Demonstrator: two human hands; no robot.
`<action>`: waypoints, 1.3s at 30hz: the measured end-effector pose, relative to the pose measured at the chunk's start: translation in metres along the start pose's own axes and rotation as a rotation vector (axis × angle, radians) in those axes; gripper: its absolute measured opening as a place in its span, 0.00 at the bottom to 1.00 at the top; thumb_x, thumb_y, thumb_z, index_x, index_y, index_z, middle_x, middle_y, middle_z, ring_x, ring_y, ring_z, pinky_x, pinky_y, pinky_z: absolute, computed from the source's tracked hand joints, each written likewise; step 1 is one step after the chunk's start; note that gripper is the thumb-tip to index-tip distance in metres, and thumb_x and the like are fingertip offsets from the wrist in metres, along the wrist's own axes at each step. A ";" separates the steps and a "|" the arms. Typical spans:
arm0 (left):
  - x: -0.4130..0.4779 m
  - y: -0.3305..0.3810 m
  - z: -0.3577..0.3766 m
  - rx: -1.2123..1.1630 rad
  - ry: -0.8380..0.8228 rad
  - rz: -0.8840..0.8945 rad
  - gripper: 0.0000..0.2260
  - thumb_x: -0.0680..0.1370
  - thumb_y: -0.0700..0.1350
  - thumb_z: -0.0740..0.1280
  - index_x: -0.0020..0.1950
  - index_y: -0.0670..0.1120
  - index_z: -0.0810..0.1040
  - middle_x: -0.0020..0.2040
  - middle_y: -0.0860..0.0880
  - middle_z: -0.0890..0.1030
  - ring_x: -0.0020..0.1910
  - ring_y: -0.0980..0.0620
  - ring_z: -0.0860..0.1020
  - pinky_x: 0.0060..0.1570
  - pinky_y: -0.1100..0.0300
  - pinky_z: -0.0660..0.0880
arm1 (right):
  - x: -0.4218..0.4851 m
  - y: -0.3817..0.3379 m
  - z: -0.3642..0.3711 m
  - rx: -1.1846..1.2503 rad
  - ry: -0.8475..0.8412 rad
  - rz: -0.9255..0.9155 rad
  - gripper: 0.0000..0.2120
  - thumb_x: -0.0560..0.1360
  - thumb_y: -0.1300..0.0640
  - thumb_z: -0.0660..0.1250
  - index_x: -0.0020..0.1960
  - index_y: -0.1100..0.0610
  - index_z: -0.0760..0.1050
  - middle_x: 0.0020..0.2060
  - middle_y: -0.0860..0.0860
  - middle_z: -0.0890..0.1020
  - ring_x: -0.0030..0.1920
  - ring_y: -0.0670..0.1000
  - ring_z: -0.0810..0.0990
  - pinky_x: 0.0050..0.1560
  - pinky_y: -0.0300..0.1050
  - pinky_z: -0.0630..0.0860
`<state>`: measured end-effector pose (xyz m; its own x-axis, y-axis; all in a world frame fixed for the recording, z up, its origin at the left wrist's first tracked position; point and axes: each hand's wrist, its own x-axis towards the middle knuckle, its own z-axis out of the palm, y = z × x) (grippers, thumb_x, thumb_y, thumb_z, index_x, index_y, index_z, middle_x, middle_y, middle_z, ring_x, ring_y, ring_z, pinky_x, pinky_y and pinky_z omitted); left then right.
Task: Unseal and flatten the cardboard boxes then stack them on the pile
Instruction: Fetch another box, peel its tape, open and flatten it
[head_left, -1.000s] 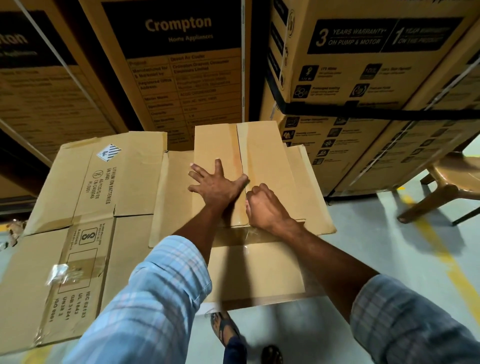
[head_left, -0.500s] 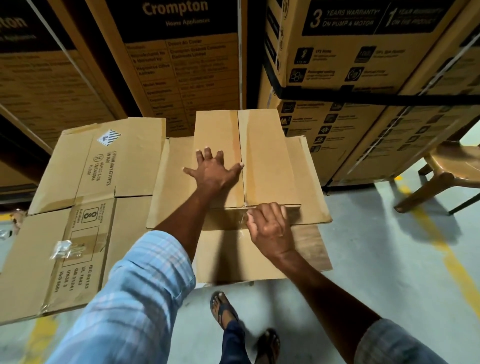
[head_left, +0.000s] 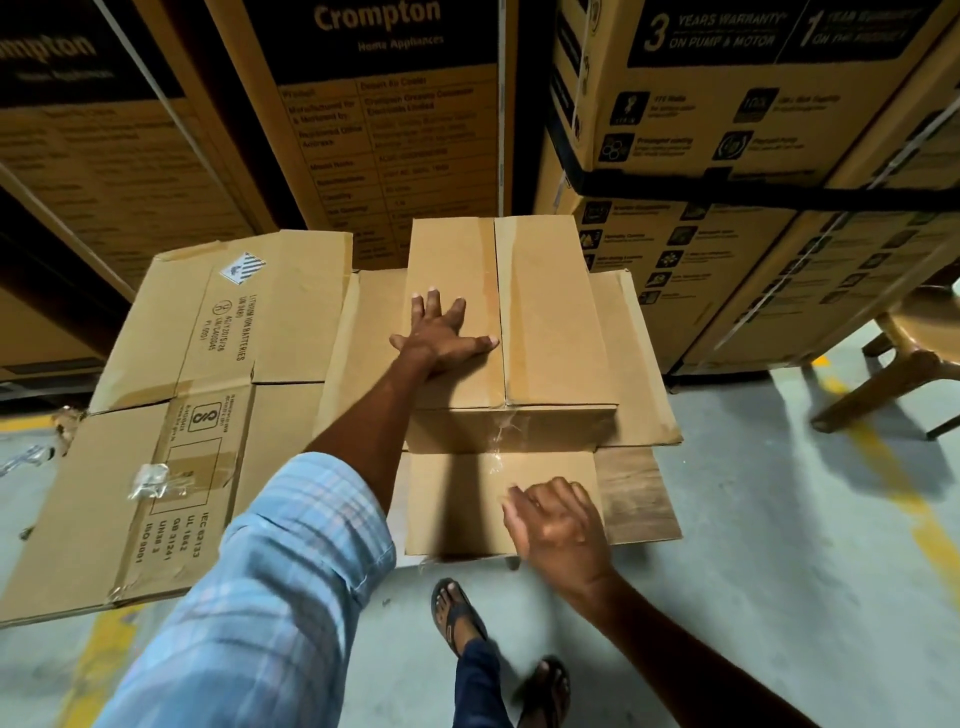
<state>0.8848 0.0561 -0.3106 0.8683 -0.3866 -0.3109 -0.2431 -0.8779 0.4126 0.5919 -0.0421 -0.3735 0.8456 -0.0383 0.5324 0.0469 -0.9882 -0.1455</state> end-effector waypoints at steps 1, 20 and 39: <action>0.001 0.000 0.001 -0.004 0.005 -0.003 0.45 0.73 0.74 0.64 0.83 0.59 0.52 0.83 0.50 0.37 0.81 0.45 0.33 0.70 0.22 0.44 | 0.001 -0.001 -0.006 0.032 -0.015 0.023 0.07 0.78 0.55 0.69 0.53 0.55 0.84 0.39 0.53 0.81 0.40 0.55 0.78 0.41 0.49 0.75; 0.014 0.033 0.000 -0.184 0.038 -0.365 0.66 0.57 0.76 0.74 0.83 0.56 0.40 0.79 0.38 0.27 0.79 0.33 0.33 0.69 0.23 0.49 | 0.226 0.049 0.050 0.904 -0.472 1.277 0.16 0.75 0.56 0.75 0.59 0.64 0.81 0.51 0.58 0.84 0.51 0.58 0.82 0.50 0.47 0.77; 0.017 0.040 -0.006 -0.080 0.085 -0.410 0.64 0.52 0.79 0.71 0.82 0.56 0.52 0.82 0.35 0.44 0.78 0.30 0.52 0.64 0.25 0.62 | 0.177 0.048 0.004 0.473 -0.840 0.553 0.09 0.77 0.58 0.68 0.42 0.52 0.85 0.40 0.45 0.81 0.49 0.51 0.81 0.50 0.42 0.77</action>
<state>0.8927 0.0163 -0.2946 0.9196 0.0176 -0.3924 0.1611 -0.9280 0.3360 0.7459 -0.0955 -0.2896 0.8956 -0.1669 -0.4124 -0.4014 -0.7028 -0.5873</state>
